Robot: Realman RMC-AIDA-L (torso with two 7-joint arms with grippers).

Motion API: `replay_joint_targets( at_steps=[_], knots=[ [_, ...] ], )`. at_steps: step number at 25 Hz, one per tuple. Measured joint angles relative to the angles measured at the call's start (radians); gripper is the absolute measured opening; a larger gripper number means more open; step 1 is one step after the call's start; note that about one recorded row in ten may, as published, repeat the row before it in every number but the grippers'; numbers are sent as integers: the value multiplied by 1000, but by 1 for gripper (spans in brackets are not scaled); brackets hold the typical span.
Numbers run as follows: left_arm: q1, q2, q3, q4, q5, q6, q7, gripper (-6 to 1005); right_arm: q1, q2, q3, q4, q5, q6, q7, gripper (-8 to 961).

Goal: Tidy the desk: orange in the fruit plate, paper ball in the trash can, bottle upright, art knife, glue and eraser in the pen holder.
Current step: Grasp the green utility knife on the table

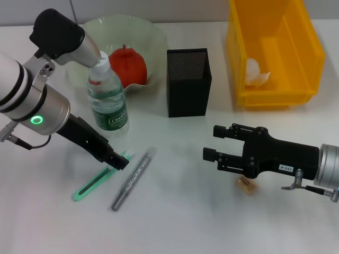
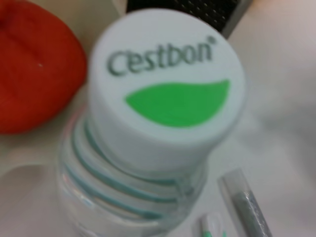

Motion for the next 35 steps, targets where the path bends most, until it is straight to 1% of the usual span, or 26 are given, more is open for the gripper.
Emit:
replay_joint_targets(
  at_steps=[7, 13, 20, 26, 35],
  knots=[
    [6, 0, 19, -17, -2, -28, -2, 782, 0, 0, 0, 2, 10, 15, -1, 700],
    [6, 0, 75, -27, -2, -37, -2, 782, 0, 0, 0, 13, 28, 19, -1, 700],
    [8, 0, 81, -39, -2, -50, -3, 783, 2, 0, 0, 14, 29, 19, -2, 700],
    [9, 0, 100, -39, -1, -53, -3, 686, 2, 0, 0, 15, 29, 20, -2, 700],
    [11, 0, 100, -41, 5, -64, -3, 543, 2, 0, 0, 23, 29, 20, -2, 700]
  ],
)
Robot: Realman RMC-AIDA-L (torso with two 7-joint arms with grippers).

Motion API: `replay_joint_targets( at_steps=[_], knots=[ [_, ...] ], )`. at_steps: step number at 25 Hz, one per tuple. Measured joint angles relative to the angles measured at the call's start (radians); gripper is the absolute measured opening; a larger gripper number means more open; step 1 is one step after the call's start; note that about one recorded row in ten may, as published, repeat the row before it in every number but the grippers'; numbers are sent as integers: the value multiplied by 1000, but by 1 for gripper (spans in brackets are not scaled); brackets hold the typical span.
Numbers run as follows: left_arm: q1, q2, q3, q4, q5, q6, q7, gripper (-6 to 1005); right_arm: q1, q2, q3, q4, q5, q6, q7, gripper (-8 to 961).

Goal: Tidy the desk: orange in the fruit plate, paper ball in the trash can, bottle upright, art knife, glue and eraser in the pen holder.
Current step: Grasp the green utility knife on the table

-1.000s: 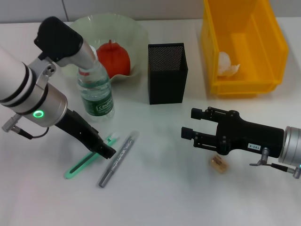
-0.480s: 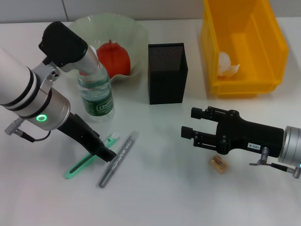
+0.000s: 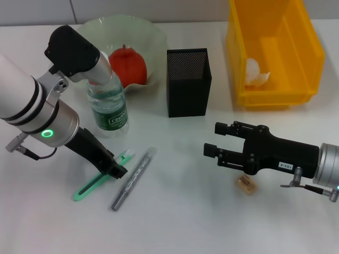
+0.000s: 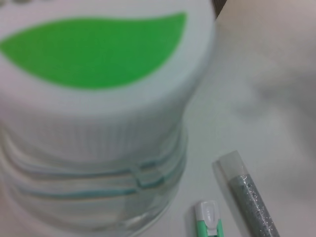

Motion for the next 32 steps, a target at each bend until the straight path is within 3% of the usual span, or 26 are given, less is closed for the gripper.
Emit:
replay_joint_targets(
  at_steps=[32],
  knots=[
    [-11, 3, 3, -50, 36, -39, 12, 512, 10, 0, 0, 0, 1, 1, 0, 700]
  ],
)
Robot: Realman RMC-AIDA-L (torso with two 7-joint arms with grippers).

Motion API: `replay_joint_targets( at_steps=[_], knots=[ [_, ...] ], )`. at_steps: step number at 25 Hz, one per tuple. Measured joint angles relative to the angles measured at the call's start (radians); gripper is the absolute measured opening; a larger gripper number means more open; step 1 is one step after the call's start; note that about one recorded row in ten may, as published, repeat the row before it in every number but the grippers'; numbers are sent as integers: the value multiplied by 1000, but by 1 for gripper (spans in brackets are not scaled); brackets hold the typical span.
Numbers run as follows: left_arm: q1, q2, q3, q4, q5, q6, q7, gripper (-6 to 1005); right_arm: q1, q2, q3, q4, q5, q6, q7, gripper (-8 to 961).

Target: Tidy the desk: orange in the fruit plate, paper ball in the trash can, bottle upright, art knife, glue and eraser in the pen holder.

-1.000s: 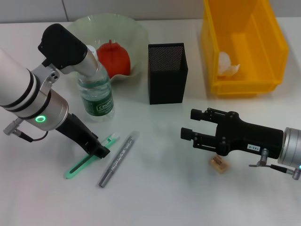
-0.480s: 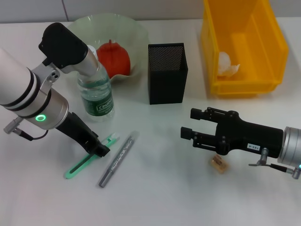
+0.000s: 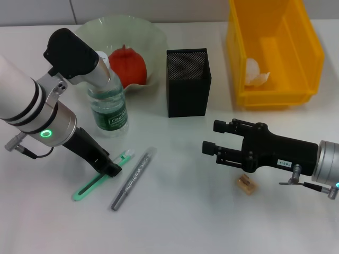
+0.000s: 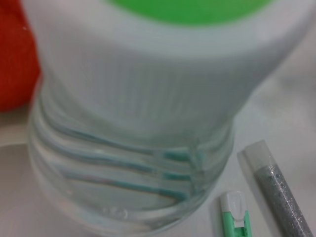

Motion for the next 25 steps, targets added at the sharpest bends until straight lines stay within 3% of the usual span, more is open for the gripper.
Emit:
replay_joint_targets(
  at_steps=[14, 19, 25],
  knots=[
    [2, 0, 7, 5, 14, -7, 0, 510, 2, 0, 0, 0, 2, 1, 0, 700],
    [2, 0, 13, 6, 13, -6, 0, 285, 3, 0, 0, 0, 2, 2, 0, 700],
    [1, 0, 13, 9, 12, -6, 0, 211, 3, 0, 0, -2, 2, 3, 0, 700]
  ],
)
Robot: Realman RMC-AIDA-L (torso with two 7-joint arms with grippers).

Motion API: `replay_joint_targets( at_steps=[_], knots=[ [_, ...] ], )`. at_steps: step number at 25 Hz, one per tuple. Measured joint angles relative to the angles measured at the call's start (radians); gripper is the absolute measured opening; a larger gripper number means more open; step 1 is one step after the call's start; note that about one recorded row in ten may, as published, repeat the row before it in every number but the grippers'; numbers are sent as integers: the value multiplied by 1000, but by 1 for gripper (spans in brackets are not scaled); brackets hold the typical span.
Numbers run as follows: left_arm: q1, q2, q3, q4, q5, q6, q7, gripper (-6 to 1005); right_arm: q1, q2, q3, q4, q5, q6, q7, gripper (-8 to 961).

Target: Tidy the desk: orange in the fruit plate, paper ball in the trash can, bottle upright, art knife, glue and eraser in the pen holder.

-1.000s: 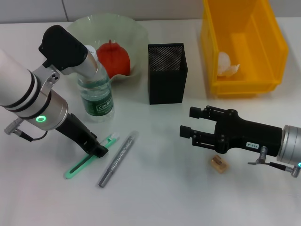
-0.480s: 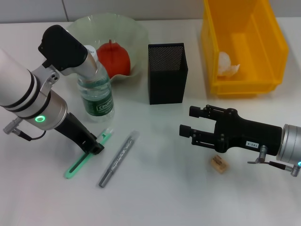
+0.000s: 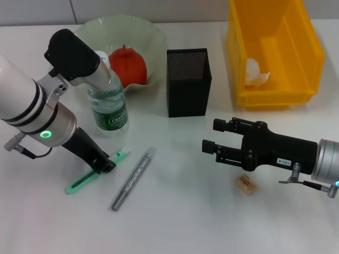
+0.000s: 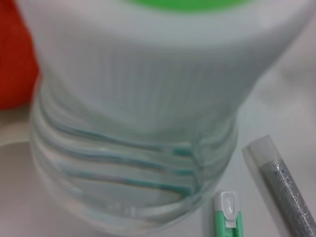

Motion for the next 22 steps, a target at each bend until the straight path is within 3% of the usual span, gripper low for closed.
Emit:
replay_joint_targets(
  at_steps=[14, 20, 22],
  knots=[
    [30, 2, -9, 109, -26, 31, 13, 199, 1, 0, 0, 1, 19, 1, -10, 700],
    [67, 5, -58, 203, -176, 118, 117, 207, -3, 0, 0, 2, 22, 1, -11, 700],
    [92, 5, -97, 257, -287, 160, 179, 210, -5, 0, 0, 2, 23, 0, -11, 699]
  ],
)
